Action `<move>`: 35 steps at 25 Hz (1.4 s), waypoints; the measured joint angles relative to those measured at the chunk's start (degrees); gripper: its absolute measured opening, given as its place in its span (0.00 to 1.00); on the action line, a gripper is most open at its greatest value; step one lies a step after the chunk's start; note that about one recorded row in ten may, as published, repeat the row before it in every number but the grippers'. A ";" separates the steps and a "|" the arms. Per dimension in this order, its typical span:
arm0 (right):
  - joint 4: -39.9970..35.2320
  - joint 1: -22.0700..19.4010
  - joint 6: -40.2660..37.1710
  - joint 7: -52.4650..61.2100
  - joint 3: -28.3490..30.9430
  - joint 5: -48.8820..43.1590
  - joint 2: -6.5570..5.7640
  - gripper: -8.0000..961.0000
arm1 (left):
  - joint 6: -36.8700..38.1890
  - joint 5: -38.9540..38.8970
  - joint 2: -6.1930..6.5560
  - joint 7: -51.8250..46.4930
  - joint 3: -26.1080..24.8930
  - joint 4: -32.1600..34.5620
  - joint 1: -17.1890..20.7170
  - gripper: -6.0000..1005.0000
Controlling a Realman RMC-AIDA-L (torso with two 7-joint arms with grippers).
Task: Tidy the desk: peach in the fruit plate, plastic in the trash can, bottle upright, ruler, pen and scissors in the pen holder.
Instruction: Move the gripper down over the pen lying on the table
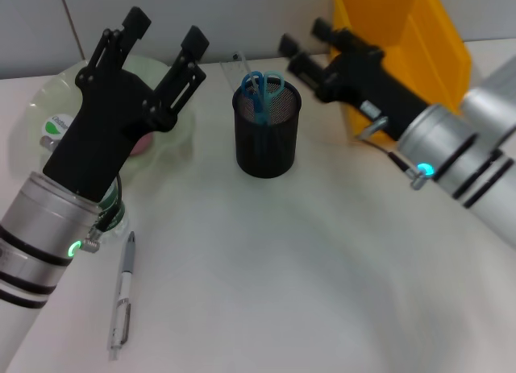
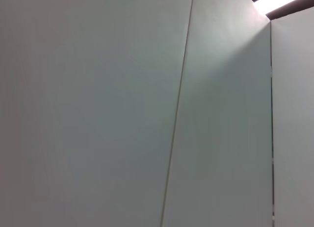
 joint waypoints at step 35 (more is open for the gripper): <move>2.47 -1.70 -4.11 2.48 6.74 -0.13 -2.99 0.86 | 6.78 98.05 4.50 -75.52 -56.46 32.45 7.31 0.80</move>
